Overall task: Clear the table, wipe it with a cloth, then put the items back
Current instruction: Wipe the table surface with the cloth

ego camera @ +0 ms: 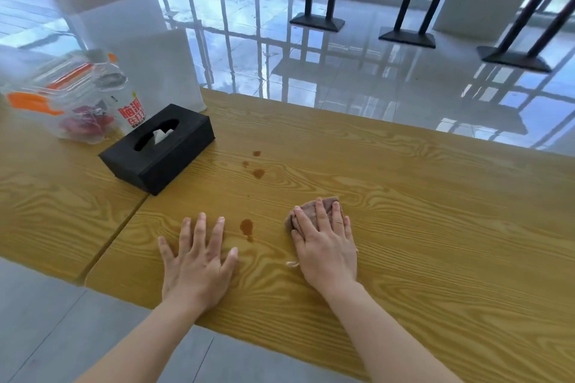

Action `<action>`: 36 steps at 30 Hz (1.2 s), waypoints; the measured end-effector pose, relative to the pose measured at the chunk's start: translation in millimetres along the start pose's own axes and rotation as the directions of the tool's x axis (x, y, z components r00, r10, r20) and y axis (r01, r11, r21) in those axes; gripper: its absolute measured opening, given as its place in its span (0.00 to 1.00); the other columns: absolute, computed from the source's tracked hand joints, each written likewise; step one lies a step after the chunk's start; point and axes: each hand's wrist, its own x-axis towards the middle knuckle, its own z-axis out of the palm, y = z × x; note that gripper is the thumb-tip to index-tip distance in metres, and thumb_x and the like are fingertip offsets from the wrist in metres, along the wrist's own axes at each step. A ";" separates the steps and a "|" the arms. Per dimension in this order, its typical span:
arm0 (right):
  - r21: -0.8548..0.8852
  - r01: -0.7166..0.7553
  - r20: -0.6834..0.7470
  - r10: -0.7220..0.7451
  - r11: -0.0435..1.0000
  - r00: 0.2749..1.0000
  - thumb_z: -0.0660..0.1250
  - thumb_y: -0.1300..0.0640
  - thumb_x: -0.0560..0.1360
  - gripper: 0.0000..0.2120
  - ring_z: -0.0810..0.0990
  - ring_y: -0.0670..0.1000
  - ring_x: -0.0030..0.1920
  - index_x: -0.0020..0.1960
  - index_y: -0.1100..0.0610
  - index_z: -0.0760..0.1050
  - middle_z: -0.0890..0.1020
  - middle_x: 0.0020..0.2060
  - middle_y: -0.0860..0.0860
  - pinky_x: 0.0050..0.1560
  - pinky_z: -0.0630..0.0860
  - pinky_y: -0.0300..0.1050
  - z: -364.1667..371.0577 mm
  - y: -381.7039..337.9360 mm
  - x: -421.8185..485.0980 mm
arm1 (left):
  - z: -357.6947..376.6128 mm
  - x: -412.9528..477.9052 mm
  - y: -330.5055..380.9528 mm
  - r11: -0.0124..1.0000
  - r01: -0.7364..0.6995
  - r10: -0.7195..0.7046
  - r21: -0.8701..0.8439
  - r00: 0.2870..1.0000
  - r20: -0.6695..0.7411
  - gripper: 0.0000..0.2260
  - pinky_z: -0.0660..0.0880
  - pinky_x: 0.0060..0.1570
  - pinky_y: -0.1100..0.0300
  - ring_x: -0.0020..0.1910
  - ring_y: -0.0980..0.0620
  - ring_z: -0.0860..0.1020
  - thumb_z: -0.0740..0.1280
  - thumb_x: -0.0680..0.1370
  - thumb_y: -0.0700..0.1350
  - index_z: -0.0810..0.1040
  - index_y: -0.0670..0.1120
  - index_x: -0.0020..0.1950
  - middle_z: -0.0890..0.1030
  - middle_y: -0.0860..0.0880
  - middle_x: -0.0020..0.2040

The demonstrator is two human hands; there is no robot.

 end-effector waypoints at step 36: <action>0.008 -0.063 -0.075 0.063 0.998 0.995 0.43 0.36 0.83 0.25 0.38 0.54 0.81 0.79 0.35 0.45 0.44 0.82 0.47 0.80 0.39 0.53 26.2 -87.2 35.4 | -16.9 54.5 -64.0 0.924 -0.375 0.378 0.077 0.925 -0.031 0.36 0.33 0.76 0.42 0.80 0.49 0.34 0.42 0.73 0.75 0.40 0.65 0.79 0.39 0.52 0.82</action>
